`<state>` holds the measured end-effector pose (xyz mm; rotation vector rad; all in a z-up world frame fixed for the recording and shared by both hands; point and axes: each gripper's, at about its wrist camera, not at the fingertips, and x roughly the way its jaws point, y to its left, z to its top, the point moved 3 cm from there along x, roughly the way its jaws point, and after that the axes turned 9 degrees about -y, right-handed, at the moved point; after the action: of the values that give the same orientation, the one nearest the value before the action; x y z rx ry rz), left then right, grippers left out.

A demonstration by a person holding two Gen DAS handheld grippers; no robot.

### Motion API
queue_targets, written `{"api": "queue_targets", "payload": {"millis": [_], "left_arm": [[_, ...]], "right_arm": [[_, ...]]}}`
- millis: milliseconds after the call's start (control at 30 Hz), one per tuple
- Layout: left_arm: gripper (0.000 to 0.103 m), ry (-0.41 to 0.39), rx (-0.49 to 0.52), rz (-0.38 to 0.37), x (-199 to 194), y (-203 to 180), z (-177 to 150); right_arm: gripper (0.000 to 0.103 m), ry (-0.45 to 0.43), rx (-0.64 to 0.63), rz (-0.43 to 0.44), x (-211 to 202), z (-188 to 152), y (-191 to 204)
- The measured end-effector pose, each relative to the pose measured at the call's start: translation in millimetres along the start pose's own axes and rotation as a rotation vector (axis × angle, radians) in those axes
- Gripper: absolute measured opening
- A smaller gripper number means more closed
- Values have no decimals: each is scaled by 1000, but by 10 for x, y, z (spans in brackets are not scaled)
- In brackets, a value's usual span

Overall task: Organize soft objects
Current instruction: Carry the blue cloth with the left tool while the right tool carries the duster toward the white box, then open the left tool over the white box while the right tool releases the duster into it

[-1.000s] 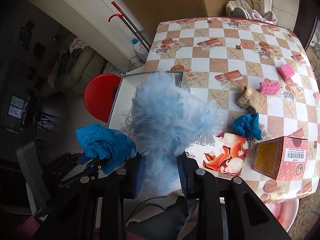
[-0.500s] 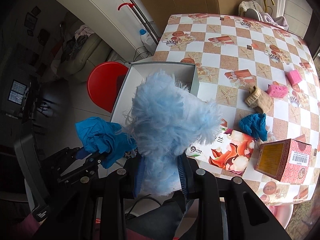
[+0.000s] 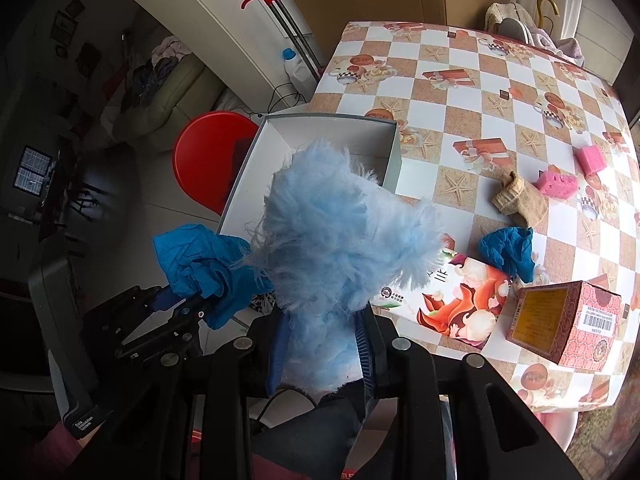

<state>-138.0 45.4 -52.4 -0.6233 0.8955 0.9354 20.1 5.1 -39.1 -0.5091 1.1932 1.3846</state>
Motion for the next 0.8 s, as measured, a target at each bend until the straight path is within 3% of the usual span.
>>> {"api": "queue_targets", "payload": {"millis": [333, 800], "left_arm": [[31, 11, -53, -11, 40, 106, -2], [31, 33, -78, 36, 144, 266, 16]], "right_arm": [[32, 24, -6, 5, 68, 2, 32], [32, 83, -35, 37, 359, 90, 187]]}}
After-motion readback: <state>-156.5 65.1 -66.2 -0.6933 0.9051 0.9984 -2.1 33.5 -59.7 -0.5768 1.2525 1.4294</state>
